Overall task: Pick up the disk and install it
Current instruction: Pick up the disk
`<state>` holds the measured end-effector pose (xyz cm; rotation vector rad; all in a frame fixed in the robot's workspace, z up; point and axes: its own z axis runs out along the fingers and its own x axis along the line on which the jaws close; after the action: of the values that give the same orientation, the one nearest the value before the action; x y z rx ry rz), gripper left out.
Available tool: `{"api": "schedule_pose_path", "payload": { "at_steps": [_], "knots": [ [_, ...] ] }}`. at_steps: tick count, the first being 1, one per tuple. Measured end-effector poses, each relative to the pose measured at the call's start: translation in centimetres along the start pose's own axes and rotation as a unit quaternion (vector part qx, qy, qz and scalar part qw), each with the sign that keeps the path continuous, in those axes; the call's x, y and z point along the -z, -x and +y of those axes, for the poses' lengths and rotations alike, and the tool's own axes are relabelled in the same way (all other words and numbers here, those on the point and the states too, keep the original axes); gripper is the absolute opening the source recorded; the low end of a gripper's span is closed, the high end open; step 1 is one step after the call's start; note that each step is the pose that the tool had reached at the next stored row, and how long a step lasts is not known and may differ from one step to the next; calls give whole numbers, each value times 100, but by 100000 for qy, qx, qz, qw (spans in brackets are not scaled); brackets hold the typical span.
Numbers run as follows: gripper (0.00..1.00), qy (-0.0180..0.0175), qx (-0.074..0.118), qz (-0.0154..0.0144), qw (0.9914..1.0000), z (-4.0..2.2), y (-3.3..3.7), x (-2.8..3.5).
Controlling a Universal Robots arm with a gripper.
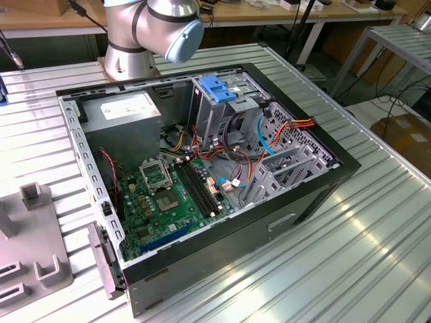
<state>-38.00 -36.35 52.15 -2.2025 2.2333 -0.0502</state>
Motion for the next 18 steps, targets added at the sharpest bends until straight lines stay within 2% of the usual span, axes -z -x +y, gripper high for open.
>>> {"api": "schedule_pose_path", "payload": {
  "at_steps": [18],
  "knots": [
    [37,0,1,0,100000,-103,1,-3]
  ]
}}
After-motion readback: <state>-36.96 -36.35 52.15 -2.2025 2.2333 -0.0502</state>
